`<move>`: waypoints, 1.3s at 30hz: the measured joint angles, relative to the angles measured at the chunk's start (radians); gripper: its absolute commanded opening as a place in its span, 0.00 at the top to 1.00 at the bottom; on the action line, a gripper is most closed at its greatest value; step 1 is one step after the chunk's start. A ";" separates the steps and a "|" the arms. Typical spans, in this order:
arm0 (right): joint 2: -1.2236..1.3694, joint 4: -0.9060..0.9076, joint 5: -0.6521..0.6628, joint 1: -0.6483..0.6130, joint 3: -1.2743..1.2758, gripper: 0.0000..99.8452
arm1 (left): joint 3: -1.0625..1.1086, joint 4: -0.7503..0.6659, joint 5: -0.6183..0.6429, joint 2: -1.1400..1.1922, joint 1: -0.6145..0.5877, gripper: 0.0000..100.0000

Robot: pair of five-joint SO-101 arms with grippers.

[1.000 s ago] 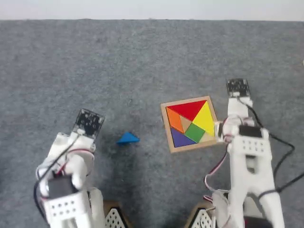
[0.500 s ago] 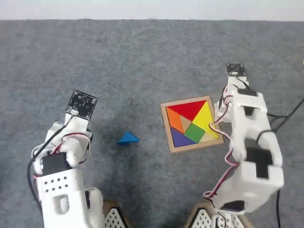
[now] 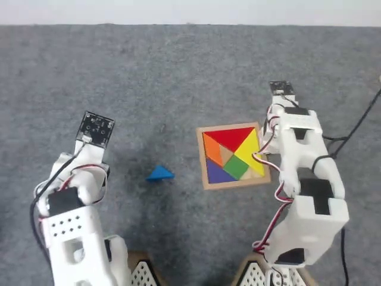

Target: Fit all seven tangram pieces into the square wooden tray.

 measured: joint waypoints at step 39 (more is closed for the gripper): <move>-1.042 0.046 0.106 0.371 0.799 0.84 | -0.571 0.190 -0.172 0.937 0.427 0.84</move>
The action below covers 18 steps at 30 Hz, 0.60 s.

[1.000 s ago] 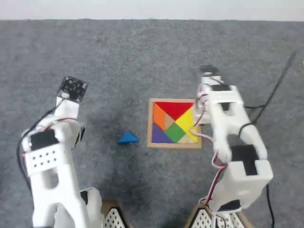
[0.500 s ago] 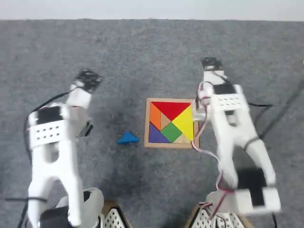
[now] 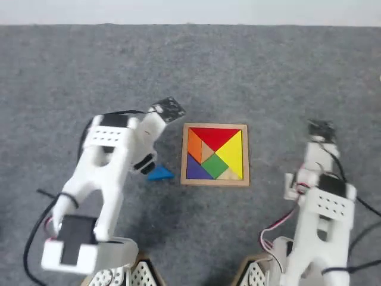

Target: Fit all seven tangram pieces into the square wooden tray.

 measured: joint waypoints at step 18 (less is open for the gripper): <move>-0.014 -0.077 0.041 0.114 0.137 0.84 | -0.038 -0.086 -0.048 0.219 0.072 0.80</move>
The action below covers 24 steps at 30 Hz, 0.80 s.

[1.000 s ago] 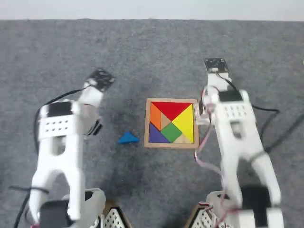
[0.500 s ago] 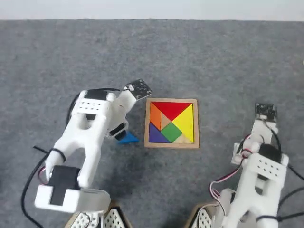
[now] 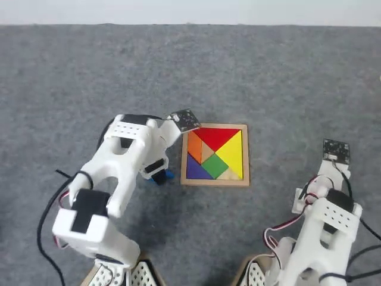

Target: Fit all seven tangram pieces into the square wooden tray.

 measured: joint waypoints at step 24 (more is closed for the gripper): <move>0.000 -0.055 0.000 0.003 0.028 0.84 | -0.009 -0.051 -0.008 0.046 0.087 0.92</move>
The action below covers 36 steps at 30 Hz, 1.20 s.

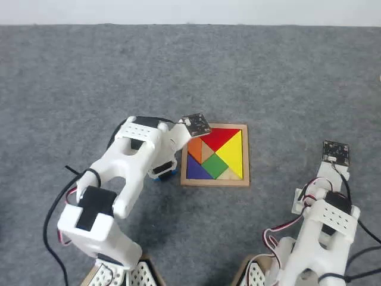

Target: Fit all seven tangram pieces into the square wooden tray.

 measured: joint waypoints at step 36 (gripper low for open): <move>0.000 -0.046 0.000 -0.023 0.037 0.84 | -0.107 0.098 0.006 0.011 0.011 0.85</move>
